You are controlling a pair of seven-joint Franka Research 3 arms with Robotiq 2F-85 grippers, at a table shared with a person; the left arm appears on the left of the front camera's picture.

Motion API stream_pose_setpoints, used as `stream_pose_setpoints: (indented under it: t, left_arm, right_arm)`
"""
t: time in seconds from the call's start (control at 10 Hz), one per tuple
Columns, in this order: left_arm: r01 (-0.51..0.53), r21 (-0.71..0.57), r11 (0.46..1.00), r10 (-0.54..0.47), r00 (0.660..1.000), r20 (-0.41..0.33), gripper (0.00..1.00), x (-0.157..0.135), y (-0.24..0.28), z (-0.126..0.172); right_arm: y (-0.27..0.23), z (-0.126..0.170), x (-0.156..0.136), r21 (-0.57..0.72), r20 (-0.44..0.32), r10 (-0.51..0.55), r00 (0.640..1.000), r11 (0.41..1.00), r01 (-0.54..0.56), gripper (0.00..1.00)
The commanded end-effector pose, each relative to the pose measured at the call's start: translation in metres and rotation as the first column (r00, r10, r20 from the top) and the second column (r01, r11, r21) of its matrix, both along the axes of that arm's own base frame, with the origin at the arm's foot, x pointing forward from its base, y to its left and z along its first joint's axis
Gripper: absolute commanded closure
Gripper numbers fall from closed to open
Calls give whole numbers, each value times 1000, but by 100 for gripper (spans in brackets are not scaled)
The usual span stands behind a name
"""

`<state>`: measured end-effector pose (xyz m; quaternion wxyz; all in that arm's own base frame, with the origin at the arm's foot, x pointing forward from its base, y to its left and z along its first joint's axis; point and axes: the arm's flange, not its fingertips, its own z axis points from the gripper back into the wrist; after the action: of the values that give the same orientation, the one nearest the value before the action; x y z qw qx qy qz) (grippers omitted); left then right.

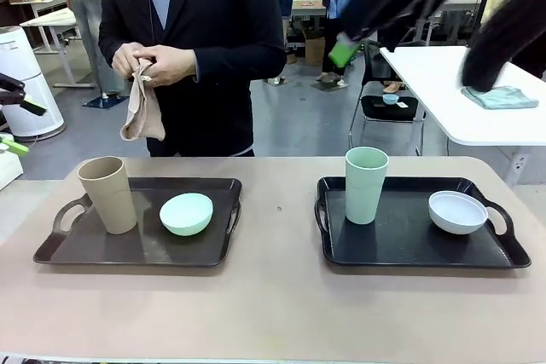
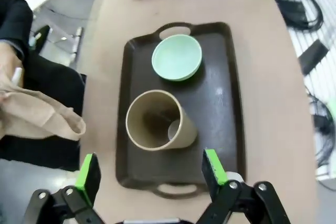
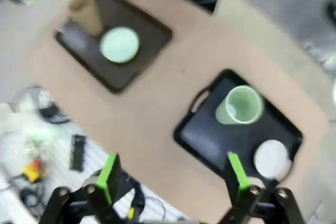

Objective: Set up a tray with a mat and arrange the tableware.
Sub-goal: Pick up the Picnic Bowl and Reusable plastic cup from the Handle tray in front of the human's position and hold them in the air.

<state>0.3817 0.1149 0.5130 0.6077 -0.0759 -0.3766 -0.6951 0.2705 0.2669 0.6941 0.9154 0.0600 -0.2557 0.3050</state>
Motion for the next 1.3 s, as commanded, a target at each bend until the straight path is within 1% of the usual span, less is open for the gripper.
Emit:
stream_pose_setpoints:
  t: [0.0,0.1,0.2,0.4,0.5,0.6,0.7,0.8,0.9,1.0,1.1,1.2]
  left_arm:
    - [36,-120,992,-39,999,-22,0,7,-2,-27]
    - [-14,-239,971,-53,961,-271,0,10,-2,-31]
    - [16,-32,999,-16,1000,2,0,0,-2,-16]
    - [16,-32,999,-16,1000,2,0,0,-2,-16]
    - [27,-93,995,-34,997,-71,0,2,-4,-29]
    - [27,-115,993,-41,992,-116,0,10,-5,-24]
    - [55,-151,987,-81,981,-175,0,23,2,-28]
    - [49,-186,981,-90,971,-222,0,32,14,-32]
    - [49,-203,978,-97,968,-233,0,46,24,-38]
    - [56,-204,977,-104,967,-234,0,50,28,-51]
    - [42,-213,976,-87,974,-209,0,56,33,-62]
    - [57,-236,970,-102,978,-184,0,59,41,-68]
  right_arm:
    - [16,-11,23,-66,-150,-210,966,977,202,0]
    - [0,0,0,0,0,0,1000,1000,0,0]
    - [0,0,0,0,0,0,1000,1000,0,0]
    - [0,0,0,0,0,0,1000,1000,0,0]
    - [10,1,5,-24,-21,-42,999,999,42,0]
    - [36,-19,39,-7,-151,-206,967,978,207,0]
    - [80,-37,61,-27,-254,-268,929,962,271,0]
    - [123,-49,73,-18,-349,-281,894,956,293,0]
    - [163,-65,86,-24,-406,-311,859,943,331,0]
    - [189,-85,96,-9,-456,-355,817,919,394,0]
    - [210,-109,103,-29,-481,-409,775,891,453,0]
    - [231,-132,105,-53,-468,-471,748,859,509,0]
